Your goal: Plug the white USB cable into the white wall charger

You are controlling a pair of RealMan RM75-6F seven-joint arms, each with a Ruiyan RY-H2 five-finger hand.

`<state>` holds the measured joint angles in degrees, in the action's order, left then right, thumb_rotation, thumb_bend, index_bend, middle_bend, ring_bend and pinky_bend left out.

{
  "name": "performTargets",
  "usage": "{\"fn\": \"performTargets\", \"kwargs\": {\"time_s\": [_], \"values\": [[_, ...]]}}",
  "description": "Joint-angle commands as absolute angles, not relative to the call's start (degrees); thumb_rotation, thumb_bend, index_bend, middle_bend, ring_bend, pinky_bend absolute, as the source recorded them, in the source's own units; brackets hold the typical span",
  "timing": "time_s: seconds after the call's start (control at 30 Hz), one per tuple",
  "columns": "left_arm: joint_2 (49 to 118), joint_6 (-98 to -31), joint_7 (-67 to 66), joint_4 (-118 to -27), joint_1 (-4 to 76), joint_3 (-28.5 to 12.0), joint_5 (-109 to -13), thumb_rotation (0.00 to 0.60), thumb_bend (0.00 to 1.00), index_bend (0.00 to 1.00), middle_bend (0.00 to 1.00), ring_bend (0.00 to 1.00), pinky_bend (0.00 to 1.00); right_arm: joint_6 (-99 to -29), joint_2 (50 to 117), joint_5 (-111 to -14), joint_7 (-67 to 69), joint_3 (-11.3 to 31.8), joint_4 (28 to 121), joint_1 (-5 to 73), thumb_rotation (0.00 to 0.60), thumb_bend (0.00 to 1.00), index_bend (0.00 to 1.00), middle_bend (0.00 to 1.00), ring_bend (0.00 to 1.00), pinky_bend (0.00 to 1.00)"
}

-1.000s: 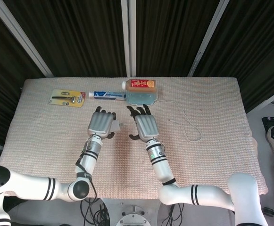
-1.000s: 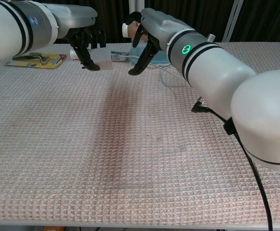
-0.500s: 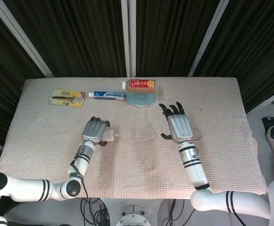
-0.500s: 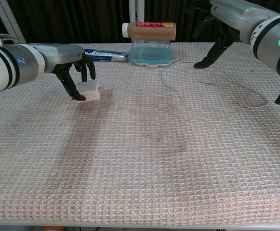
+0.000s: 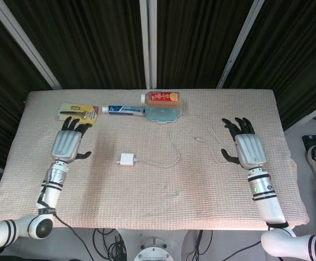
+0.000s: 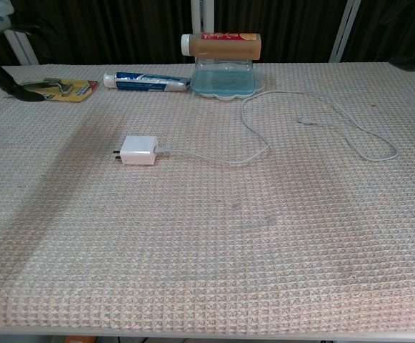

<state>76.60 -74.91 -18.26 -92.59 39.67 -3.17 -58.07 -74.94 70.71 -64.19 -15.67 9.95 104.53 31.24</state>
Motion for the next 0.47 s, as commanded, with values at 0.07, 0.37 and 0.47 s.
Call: {"fn": "performTargets", "kwargs": {"time_s": [0.07,0.37,0.47], "values": [[69.1,-83.9,-6.9,-87.6,27.4,3.1,-67.2,0.600,0.13,0.22,0.26,0.07,0.02,-79.7,61.0,-76.0,-2.7,4.1,104.0,21.6,0.600,0.23,0.10,0.21,0.03,0.00],[66.2,-91.9,-0.8,-89.2,15.7,5.9,-71.9,0.600,0.13,0.23,0.25,0.05,0.01,-87.1,60.3,-82.3,5.6,0.2,100.6,12.9,0.600,0.25,0.10,0.21,0.01,0.00],[67.0,-94.1,-0.5,-89.1,13.4,5.7,-73.7,0.600,0.13,0.22,0.25,0.05,0.01,-87.9,61.0,-83.3,6.5,-0.2,99.5,11.5,0.600,0.26,0.10,0.21,0.01,0.00]]}}
